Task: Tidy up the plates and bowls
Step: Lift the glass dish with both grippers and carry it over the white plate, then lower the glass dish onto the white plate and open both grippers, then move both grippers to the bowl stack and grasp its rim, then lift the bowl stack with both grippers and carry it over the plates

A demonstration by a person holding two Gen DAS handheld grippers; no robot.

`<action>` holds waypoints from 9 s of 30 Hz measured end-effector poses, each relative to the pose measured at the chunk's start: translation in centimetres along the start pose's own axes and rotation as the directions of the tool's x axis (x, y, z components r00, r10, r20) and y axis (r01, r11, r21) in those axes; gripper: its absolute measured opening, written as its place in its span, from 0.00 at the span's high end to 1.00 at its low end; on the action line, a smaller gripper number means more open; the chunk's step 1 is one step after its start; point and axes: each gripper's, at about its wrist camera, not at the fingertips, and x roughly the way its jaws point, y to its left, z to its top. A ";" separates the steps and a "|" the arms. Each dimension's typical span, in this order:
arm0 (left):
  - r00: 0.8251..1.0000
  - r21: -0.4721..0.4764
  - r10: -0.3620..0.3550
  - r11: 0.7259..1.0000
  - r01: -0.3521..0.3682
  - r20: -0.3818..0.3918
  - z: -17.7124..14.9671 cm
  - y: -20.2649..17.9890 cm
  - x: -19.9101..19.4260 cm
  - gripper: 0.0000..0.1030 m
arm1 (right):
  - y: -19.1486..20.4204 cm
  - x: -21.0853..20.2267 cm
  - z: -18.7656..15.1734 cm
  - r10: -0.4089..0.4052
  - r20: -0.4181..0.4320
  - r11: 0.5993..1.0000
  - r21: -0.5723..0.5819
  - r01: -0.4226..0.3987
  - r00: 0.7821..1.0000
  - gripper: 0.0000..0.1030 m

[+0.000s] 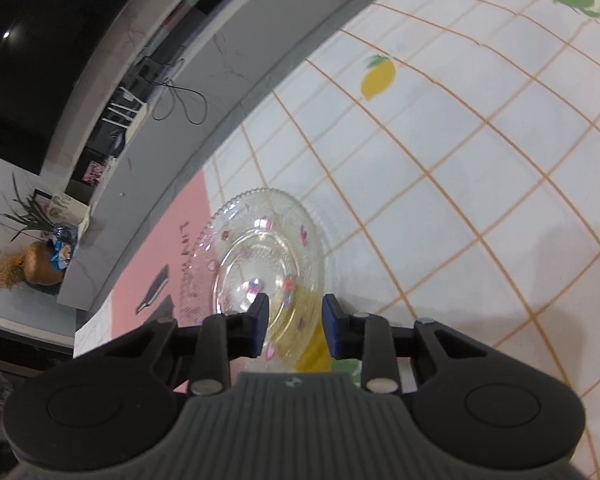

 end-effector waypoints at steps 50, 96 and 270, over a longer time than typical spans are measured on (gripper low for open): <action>0.991 -0.339 -0.048 0.936 0.089 0.127 -1.1 4.6 -3.4 0.92 | -1.0 -1.5 -0.5 0.055 -0.073 0.993 0.109 -0.046 0.996 0.95; 0.932 -0.435 -0.185 0.844 0.313 0.311 -20.5 11.4 -14.9 0.93 | -1.3 -14.4 -17.6 0.162 -0.065 0.969 -0.181 -0.171 0.985 0.94; 0.979 -0.649 -0.010 0.747 0.143 0.204 -20.6 28.0 -16.2 0.46 | 15.7 0.3 -29.5 0.174 -0.348 0.967 -0.119 -0.227 0.921 0.46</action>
